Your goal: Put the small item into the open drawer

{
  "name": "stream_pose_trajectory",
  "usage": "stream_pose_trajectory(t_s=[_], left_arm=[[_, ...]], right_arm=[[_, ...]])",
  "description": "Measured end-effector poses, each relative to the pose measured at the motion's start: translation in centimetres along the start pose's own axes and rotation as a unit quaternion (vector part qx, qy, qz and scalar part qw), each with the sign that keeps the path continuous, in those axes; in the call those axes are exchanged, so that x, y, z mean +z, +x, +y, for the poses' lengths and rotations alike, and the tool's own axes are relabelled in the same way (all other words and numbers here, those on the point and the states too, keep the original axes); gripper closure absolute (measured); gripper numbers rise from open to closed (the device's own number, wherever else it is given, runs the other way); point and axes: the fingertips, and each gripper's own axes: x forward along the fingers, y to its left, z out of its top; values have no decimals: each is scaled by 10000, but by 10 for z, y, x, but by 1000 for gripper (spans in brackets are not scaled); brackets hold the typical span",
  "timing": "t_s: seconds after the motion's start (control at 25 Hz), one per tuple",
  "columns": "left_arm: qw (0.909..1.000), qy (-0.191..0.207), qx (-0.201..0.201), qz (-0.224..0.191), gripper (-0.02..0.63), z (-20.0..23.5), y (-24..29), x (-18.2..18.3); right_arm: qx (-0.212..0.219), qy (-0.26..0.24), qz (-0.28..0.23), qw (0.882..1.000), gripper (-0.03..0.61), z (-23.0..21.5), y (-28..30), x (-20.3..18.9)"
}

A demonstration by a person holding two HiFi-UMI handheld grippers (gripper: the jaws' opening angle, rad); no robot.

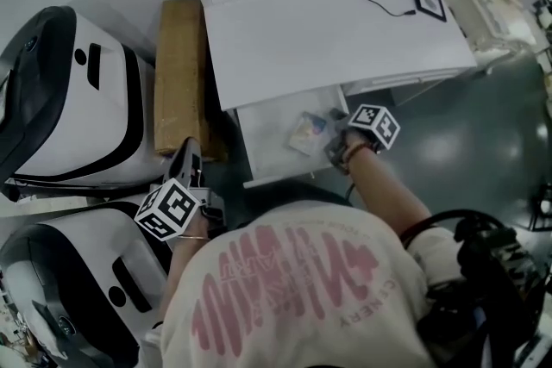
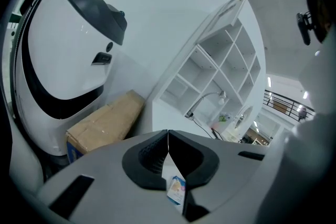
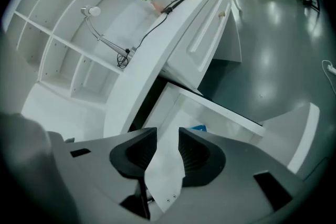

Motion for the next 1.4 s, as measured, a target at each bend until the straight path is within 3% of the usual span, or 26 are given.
stream_pose_trajectory(t_s=[0.2,0.76,1.4], left_arm=[[9997,84,-222,-49,583,-7,-14,2],[9970,266,-715,-143,583,-29,-55,3],[9931,426,-1094,-1,583,-44,-85,-19]], right_arm=[[336,-98,-331,9988,489,21,-30,-4],[1160,-227,-807,9897,525,68,-103,-37],[2163,-775,-1135,9666,535,118,-177,-86]])
